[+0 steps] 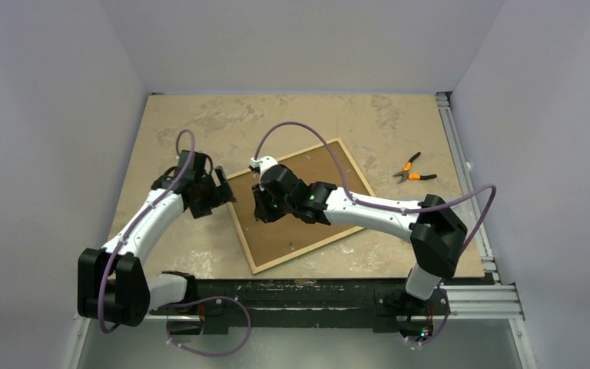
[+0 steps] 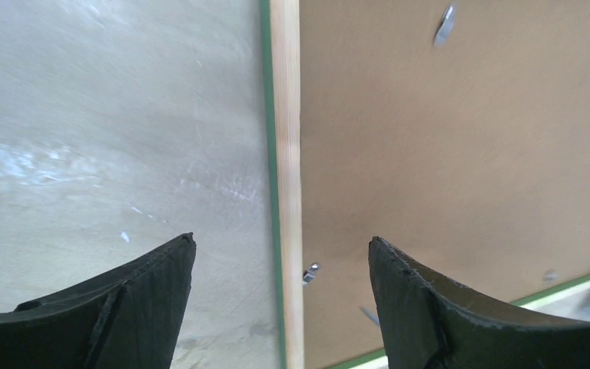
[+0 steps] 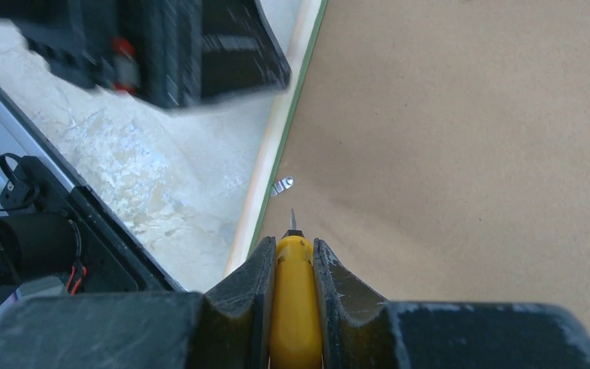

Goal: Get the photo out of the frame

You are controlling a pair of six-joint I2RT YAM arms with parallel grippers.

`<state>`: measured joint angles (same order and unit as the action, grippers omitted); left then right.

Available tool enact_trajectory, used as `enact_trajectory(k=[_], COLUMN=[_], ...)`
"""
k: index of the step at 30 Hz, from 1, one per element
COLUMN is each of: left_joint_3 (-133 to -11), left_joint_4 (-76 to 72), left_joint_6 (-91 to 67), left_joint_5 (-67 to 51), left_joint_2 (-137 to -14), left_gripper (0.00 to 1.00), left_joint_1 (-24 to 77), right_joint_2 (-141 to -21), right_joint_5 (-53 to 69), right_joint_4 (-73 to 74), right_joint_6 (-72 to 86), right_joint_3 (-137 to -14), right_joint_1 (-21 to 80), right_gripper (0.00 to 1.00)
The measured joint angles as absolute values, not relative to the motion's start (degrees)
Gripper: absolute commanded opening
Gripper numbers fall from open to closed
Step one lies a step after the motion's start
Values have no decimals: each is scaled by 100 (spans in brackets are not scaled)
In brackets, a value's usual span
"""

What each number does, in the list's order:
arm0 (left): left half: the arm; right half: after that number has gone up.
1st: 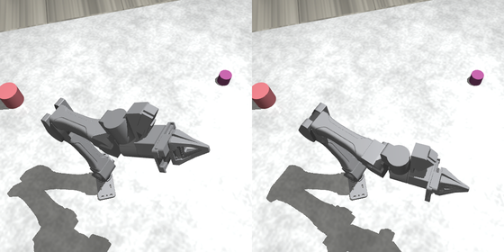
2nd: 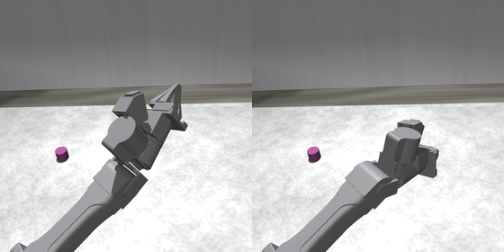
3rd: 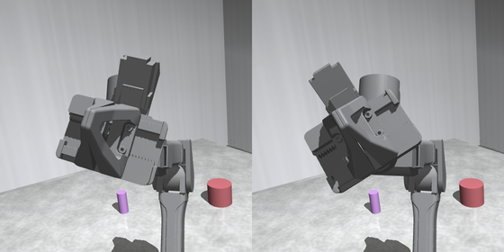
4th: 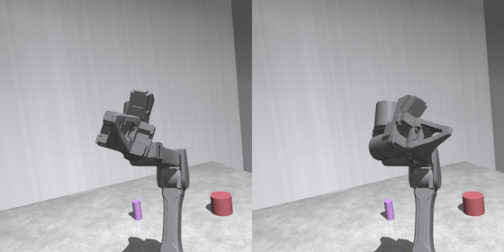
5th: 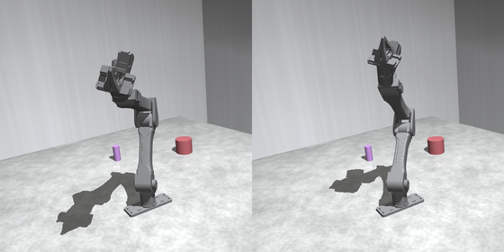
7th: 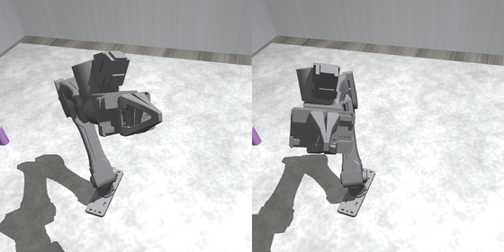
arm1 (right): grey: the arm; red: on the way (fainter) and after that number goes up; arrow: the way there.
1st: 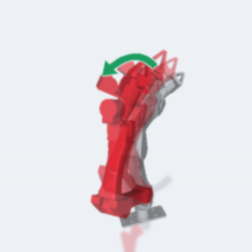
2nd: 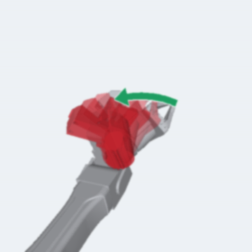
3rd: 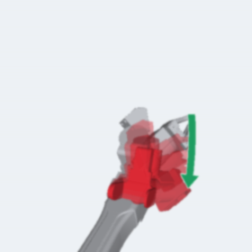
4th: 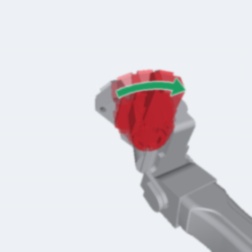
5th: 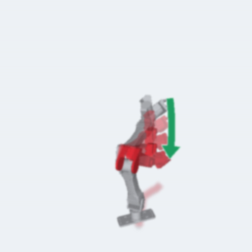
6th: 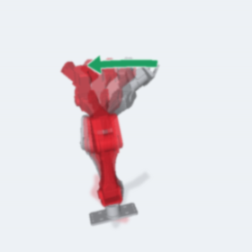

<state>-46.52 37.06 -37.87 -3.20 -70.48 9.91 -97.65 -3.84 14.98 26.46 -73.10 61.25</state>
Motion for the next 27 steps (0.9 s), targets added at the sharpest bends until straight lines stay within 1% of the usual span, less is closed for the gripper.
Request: enact_trajectory(k=[5, 10, 16, 23, 27], left_joint_3=[-5481, -6178, -6064, -5835, -5769], left_joint_4=[3859, 3634, 3280, 3225, 3094], left_joint_6=[-3734, -3647, -3476, -3332, -3339], left_joint_5=[-1168, -1804, -2112, -2346, -2482], left_joint_2=[-6989, -6980, -6919, -6901, -6853], left_gripper=[83, 83, 83, 81, 80], left_joint_1=[-3, -176, -176, -183, -187], right_joint_2=[-9946, -10239, -10674, -10901, -10945], right_joint_5=[-397, -405, -668, -801, -819], right_joint_4=[1610, 1772, 2174, 2532, 2626], right_joint_6=[2561, 2456, 2285, 2158, 2154], right_joint_3=[-7439, -7743, -8436, -8849, -8884], right_joint_1=[6160, 6163, 6163, 6160, 6163], right_gripper=[0, 0, 0, 0, 0])
